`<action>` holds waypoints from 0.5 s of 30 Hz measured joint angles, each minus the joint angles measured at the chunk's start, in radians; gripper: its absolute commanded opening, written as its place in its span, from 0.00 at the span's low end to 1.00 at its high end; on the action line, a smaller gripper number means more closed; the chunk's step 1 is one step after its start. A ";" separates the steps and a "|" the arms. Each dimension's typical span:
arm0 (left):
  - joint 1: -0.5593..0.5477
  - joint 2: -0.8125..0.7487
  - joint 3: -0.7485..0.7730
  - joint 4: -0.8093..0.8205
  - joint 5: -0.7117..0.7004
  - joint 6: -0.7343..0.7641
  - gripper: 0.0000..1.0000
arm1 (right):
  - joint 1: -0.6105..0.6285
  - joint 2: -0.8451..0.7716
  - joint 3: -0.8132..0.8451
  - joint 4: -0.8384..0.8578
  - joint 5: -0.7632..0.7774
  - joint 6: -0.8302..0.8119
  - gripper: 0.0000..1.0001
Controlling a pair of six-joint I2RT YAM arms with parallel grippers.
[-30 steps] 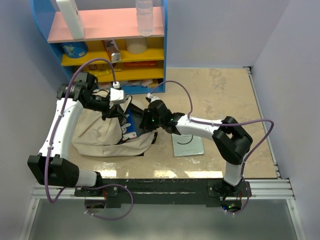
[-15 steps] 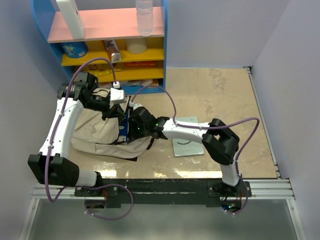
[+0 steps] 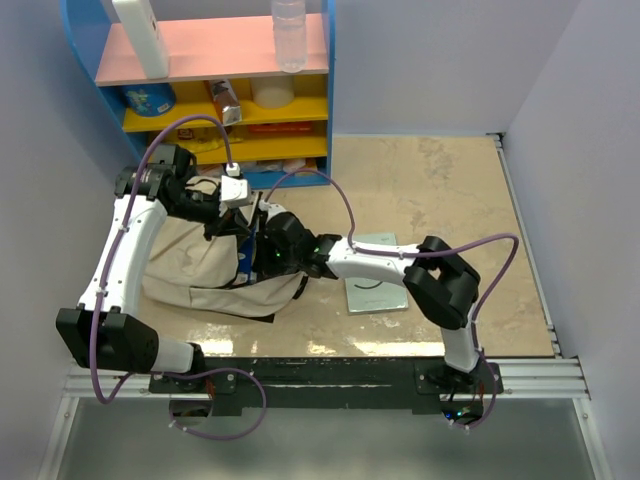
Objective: Pack the student bag
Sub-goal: Place the book in the student bag.
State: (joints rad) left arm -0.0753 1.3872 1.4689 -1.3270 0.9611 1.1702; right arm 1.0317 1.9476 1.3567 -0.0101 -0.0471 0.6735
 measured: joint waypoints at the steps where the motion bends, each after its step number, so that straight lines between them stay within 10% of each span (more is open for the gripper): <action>1: 0.000 0.000 0.000 0.000 0.000 0.000 0.00 | -0.003 0.011 0.012 0.000 -0.005 0.000 0.09; 7: 0.000 0.000 0.003 0.001 0.001 -0.002 0.04 | -0.030 0.039 0.055 0.009 -0.016 0.003 0.34; 15: -0.001 0.003 0.015 0.024 0.010 -0.069 0.36 | -0.269 -0.322 -0.234 -0.024 -0.002 0.014 0.67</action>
State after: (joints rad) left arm -0.0765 1.3899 1.4841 -1.3025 0.9710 1.1015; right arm 0.7631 1.6260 1.1225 -0.0345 -0.0486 0.6876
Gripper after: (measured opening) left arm 0.226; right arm 0.610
